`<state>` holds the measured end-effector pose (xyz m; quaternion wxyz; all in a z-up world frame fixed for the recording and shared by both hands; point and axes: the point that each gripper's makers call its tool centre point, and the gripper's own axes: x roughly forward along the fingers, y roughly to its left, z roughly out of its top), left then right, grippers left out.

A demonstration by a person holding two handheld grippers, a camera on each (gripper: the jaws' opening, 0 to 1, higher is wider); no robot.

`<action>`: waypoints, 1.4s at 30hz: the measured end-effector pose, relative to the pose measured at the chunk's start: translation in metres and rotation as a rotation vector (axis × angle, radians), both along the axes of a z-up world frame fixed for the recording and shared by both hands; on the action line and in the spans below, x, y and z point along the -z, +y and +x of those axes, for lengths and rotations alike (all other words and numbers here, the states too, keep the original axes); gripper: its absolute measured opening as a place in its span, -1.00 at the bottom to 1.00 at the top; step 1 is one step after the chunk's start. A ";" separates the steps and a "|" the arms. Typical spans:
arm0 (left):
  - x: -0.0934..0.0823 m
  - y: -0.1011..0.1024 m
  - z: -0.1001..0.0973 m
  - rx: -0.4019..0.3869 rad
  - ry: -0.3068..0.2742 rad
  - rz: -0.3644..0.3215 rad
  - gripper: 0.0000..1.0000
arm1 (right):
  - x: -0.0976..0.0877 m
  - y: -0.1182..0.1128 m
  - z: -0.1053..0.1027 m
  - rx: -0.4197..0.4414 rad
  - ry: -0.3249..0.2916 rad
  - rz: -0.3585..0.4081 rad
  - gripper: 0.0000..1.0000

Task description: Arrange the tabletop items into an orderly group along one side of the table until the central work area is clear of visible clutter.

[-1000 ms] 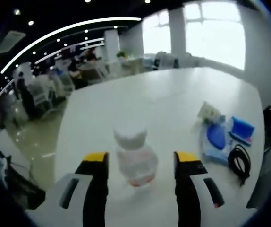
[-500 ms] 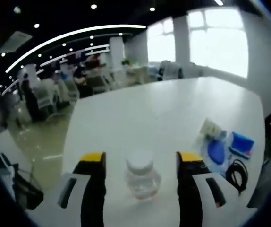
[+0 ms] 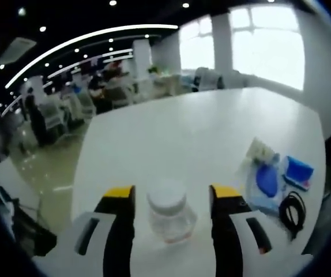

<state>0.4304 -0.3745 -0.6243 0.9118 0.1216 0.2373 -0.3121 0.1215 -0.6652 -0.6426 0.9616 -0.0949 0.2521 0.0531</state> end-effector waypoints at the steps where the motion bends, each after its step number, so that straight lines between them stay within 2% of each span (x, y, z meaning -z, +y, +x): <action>1: 0.002 0.000 0.000 0.001 0.004 0.003 -0.01 | 0.000 0.000 0.000 0.000 0.000 0.001 0.76; 9: 0.022 0.002 -0.003 0.005 0.038 0.026 -0.03 | 0.000 -0.001 0.000 0.004 0.003 0.000 0.72; 15: 0.032 0.004 -0.004 -0.021 0.056 0.041 -0.14 | 0.000 -0.001 -0.001 0.006 0.005 -0.002 0.70; 17: 0.034 0.006 -0.003 -0.039 0.052 0.047 -0.19 | 0.001 -0.002 -0.001 0.008 0.005 -0.003 0.69; 30: 0.034 0.007 -0.002 -0.132 0.047 0.032 -0.20 | 0.001 -0.002 -0.001 0.009 0.007 -0.007 0.65; 42: 0.035 0.008 -0.004 -0.126 0.043 0.050 -0.15 | 0.000 -0.001 0.000 0.006 0.001 0.004 0.66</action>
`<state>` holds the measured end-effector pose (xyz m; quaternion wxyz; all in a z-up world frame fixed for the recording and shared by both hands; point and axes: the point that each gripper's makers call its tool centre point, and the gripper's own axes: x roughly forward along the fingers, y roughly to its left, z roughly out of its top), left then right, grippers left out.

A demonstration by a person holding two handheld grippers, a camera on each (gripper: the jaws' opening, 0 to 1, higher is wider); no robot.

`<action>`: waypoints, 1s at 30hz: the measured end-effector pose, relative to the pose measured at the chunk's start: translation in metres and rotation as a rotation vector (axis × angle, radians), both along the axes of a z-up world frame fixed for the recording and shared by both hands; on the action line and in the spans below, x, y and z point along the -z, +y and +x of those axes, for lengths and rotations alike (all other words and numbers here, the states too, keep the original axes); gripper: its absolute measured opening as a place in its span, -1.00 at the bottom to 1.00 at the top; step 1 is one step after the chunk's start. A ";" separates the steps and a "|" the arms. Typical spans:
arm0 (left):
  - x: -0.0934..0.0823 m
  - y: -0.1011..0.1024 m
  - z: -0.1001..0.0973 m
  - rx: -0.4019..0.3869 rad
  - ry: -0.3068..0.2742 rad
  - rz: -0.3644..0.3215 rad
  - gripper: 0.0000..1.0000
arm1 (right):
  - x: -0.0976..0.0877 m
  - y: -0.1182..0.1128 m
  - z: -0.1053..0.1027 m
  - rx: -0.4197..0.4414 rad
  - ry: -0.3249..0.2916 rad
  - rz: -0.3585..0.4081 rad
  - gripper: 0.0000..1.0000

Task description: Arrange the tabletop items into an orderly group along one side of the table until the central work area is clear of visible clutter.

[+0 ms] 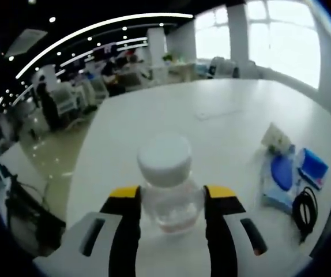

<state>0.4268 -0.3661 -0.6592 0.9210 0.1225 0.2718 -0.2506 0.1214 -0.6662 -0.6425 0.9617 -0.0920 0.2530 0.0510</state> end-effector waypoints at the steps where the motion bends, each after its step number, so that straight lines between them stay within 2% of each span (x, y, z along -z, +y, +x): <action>1: -0.001 0.000 -0.002 0.000 0.004 -0.008 -0.11 | 0.000 0.000 0.000 0.001 -0.002 0.002 0.67; 10: -0.008 0.001 -0.017 0.019 -0.008 -0.032 0.11 | -0.004 0.002 0.001 -0.001 -0.021 0.024 0.78; 17: -0.014 0.003 -0.034 0.038 -0.012 -0.047 0.30 | -0.002 0.003 0.001 -0.006 -0.003 0.039 0.86; 20: -0.023 0.001 -0.045 0.044 -0.010 -0.092 0.37 | -0.004 0.001 0.001 -0.013 0.003 0.026 0.86; 26: -0.040 -0.002 -0.066 0.079 -0.045 -0.135 0.54 | -0.015 -0.004 0.012 -0.016 -0.006 0.043 0.87; 30: -0.044 -0.001 -0.082 0.106 -0.062 -0.143 0.63 | -0.019 -0.005 0.023 -0.032 -0.010 0.051 0.89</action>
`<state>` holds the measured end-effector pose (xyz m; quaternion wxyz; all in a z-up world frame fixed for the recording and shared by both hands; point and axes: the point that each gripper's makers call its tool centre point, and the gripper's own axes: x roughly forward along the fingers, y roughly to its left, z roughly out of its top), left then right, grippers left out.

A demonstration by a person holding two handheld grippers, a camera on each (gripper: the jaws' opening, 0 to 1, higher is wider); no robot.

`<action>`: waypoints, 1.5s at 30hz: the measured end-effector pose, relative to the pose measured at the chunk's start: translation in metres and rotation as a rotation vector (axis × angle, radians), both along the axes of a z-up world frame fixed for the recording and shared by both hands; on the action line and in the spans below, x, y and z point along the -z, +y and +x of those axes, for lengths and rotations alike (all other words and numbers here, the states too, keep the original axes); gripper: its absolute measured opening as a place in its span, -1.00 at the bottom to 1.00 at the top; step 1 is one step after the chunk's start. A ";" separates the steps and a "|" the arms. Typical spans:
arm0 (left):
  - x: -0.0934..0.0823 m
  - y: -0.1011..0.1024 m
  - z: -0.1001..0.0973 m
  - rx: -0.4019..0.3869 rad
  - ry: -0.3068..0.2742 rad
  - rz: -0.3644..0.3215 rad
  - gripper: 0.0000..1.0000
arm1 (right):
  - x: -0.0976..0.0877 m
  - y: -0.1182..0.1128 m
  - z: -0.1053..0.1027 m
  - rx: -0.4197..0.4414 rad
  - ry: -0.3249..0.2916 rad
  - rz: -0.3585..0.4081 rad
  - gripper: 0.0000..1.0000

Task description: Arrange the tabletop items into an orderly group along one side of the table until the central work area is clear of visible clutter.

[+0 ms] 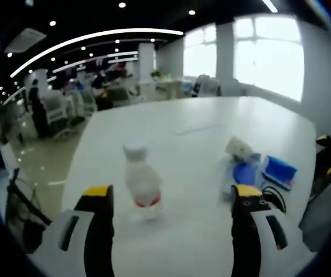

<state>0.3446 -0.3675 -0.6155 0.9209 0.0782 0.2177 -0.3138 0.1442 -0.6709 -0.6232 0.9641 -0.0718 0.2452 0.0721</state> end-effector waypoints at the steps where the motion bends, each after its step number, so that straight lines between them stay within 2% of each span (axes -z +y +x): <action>1: 0.000 0.001 -0.002 0.001 0.004 -0.002 0.65 | 0.000 -0.001 0.003 -0.004 -0.003 0.002 0.90; 8: -0.003 0.002 -0.026 0.024 0.012 -0.050 0.80 | 0.002 -0.006 0.017 -0.015 -0.001 0.040 0.93; 13: -0.009 0.000 -0.044 0.047 0.011 -0.088 0.90 | 0.005 -0.007 0.029 -0.033 -0.007 0.036 0.94; 16: -0.014 -0.003 -0.058 0.095 -0.039 -0.085 0.99 | 0.007 -0.006 0.036 -0.047 -0.010 0.030 0.94; 19: -0.015 -0.001 -0.069 0.110 -0.049 -0.076 0.99 | 0.011 -0.006 0.046 -0.059 -0.014 0.018 0.93; 24: -0.015 0.007 -0.082 0.094 -0.030 -0.107 0.99 | 0.020 -0.008 0.057 -0.067 -0.006 0.010 0.89; 32: -0.006 0.018 -0.105 0.082 0.006 -0.089 0.99 | 0.030 -0.015 0.076 -0.091 0.002 -0.031 0.85; 36: -0.003 0.016 -0.118 0.090 0.015 -0.088 0.99 | 0.036 -0.017 0.084 -0.106 0.007 -0.051 0.80; 40: 0.002 0.013 -0.132 0.107 0.009 -0.056 0.99 | 0.043 -0.018 0.094 -0.120 0.014 -0.060 0.75; 45: 0.005 0.007 -0.148 0.107 0.030 -0.100 0.99 | 0.049 -0.018 0.107 -0.140 0.022 -0.080 0.72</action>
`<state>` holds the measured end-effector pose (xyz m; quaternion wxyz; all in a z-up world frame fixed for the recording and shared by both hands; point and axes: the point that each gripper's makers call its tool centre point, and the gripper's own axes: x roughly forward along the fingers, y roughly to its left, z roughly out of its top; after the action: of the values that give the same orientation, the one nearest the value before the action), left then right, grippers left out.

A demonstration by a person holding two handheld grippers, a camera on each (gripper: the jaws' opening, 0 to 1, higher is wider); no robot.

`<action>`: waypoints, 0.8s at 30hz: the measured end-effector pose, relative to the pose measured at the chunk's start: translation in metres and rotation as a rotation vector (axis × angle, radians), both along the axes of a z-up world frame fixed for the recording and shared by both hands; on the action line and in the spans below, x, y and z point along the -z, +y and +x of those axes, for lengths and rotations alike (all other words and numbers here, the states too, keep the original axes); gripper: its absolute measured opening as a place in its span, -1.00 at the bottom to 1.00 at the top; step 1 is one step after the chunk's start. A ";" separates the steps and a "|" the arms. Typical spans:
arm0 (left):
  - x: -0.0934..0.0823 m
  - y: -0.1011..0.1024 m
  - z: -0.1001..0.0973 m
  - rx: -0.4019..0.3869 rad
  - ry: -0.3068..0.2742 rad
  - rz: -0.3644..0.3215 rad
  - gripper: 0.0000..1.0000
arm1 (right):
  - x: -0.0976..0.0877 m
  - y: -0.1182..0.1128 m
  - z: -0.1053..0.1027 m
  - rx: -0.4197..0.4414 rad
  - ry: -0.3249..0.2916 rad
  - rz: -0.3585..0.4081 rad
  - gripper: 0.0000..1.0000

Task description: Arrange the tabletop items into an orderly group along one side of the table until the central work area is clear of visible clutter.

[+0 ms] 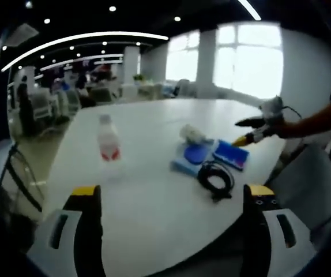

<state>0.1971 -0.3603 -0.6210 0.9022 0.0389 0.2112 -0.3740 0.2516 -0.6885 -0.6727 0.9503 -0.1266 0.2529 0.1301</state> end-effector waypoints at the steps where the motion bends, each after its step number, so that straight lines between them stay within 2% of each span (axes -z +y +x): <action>1: 0.001 0.000 -0.003 -0.001 0.001 0.000 0.99 | 0.001 0.000 0.004 -0.002 -0.001 0.000 0.72; 11: 0.005 0.005 -0.008 0.003 -0.002 0.032 0.98 | 0.019 0.003 0.035 0.015 0.017 0.025 0.60; 16: 0.007 0.002 -0.009 -0.006 -0.003 0.009 0.90 | 0.028 0.003 0.055 0.022 0.020 0.014 0.51; 20: 0.007 0.001 -0.008 0.008 -0.025 0.026 0.88 | 0.032 0.003 0.068 0.033 0.021 -0.004 0.53; 24: 0.011 0.001 -0.008 0.010 -0.017 0.047 0.84 | 0.036 0.004 0.081 0.043 0.024 -0.001 0.52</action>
<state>0.1888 -0.3590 -0.6322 0.9009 0.0645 0.2120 -0.3731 0.3330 -0.6845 -0.7087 0.9498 -0.1203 0.2668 0.1109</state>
